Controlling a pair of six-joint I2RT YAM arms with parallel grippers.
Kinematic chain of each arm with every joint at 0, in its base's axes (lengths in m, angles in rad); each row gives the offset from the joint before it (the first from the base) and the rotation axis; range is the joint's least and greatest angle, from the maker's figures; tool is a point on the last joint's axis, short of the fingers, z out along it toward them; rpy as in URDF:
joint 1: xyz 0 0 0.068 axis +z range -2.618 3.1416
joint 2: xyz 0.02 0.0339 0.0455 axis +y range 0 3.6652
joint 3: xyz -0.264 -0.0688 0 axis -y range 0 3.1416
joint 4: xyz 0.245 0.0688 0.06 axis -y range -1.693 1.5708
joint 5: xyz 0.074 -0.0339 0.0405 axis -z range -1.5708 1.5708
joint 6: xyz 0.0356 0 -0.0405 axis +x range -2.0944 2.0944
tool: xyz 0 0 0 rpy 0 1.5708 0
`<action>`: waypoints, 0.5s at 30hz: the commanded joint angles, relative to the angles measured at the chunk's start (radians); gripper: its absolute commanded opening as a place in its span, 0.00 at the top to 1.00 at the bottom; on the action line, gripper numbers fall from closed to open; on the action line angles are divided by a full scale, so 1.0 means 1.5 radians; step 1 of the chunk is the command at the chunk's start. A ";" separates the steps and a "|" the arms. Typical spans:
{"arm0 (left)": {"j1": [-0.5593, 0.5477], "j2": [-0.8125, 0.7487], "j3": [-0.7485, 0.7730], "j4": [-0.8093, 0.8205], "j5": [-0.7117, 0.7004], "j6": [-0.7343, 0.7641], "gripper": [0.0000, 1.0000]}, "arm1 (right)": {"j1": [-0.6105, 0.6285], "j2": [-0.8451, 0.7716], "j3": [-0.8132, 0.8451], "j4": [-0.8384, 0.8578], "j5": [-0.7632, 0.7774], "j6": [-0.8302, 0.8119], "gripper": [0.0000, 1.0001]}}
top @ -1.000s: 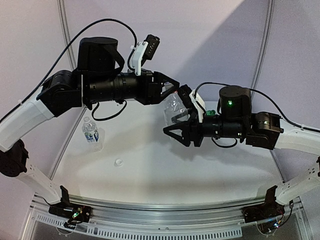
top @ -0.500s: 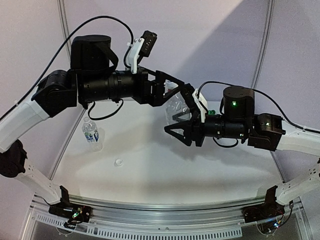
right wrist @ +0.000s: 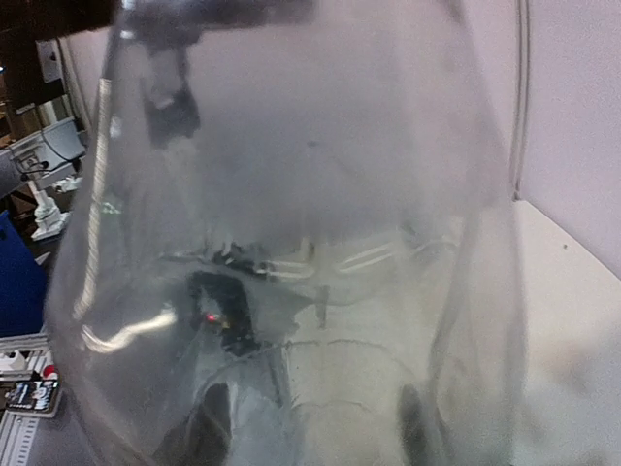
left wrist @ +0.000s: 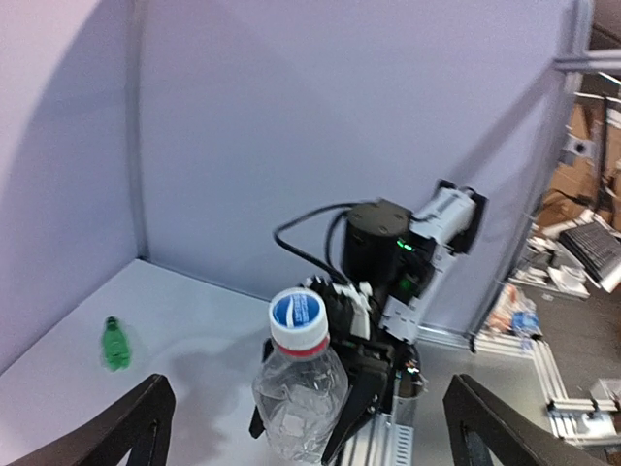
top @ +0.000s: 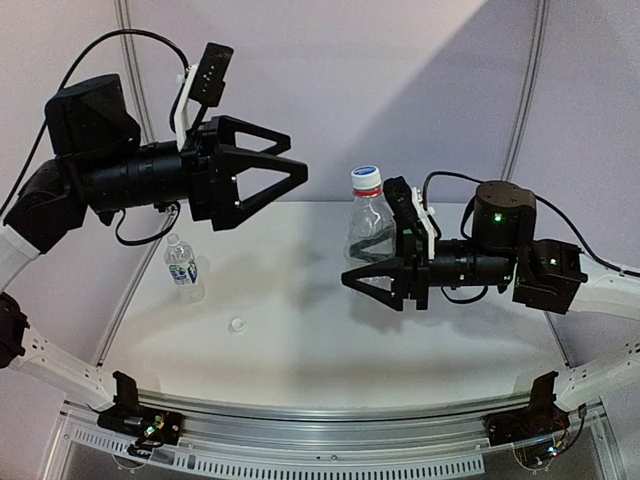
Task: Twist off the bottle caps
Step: Unscrew the bottle cap from the plastic bottle.
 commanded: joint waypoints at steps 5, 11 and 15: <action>0.029 0.028 -0.039 0.085 0.180 0.025 0.03 | 0.004 -0.019 0.013 0.024 -0.141 0.029 1.00; 0.039 0.077 -0.001 0.092 0.231 0.024 0.08 | 0.004 -0.018 0.019 -0.003 -0.155 0.029 1.00; 0.045 0.098 0.013 0.093 0.248 0.022 0.13 | 0.004 -0.017 0.023 -0.010 -0.157 0.028 1.00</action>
